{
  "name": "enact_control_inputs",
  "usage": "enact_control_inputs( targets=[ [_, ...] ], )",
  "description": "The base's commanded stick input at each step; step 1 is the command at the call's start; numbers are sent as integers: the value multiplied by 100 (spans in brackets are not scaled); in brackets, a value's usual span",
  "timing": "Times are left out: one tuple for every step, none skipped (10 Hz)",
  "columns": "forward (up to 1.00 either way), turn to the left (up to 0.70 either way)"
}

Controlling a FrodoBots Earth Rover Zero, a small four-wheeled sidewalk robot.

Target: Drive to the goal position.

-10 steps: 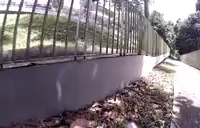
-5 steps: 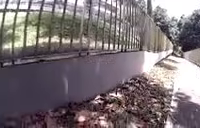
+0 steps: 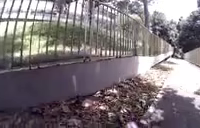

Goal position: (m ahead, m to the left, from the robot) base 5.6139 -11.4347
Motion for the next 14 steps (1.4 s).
enact_control_inputs(
  targets=[
    [0, -85],
    [0, -100],
    [0, -100],
    [0, -100],
    [0, -100],
    [0, -100],
    [0, -100],
    [0, -100],
    [0, -100],
    [0, -100],
    [0, -100],
    [0, -100],
    [0, -100],
    [0, -100]
  ],
)
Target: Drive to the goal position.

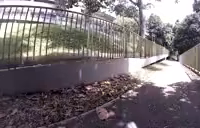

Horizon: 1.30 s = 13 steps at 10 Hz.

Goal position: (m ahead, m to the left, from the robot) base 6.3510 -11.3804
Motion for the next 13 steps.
enact_control_inputs(
  targets=[
    [0, -100],
    [0, -100],
    [0, -100],
    [0, -100],
    [0, -100],
    [0, -100],
    [0, -100],
    [0, -100],
    [0, -100],
    [0, -100],
    [0, -100],
    [0, -100],
    [0, -100]
  ],
)
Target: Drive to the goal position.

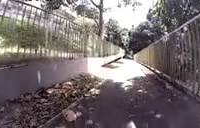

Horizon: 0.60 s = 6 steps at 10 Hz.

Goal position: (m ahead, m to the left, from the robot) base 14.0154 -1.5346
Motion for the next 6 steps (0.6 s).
enact_control_inputs(
  targets=[
    [0, -100],
    [0, -70],
    [0, 0],
    [0, 0],
    [0, 0],
    [0, 0]
  ],
)
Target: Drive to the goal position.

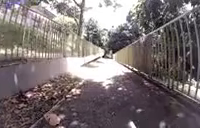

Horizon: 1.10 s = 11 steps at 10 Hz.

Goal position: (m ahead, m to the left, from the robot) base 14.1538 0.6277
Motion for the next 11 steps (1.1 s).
enact_control_inputs(
  targets=[
    [0, 0],
    [0, 8],
    [0, 90],
    [0, 69],
    [0, 0],
    [0, 0],
    [0, 0],
    [0, 0],
    [0, 0],
    [0, 0],
    [0, 0]
  ],
)
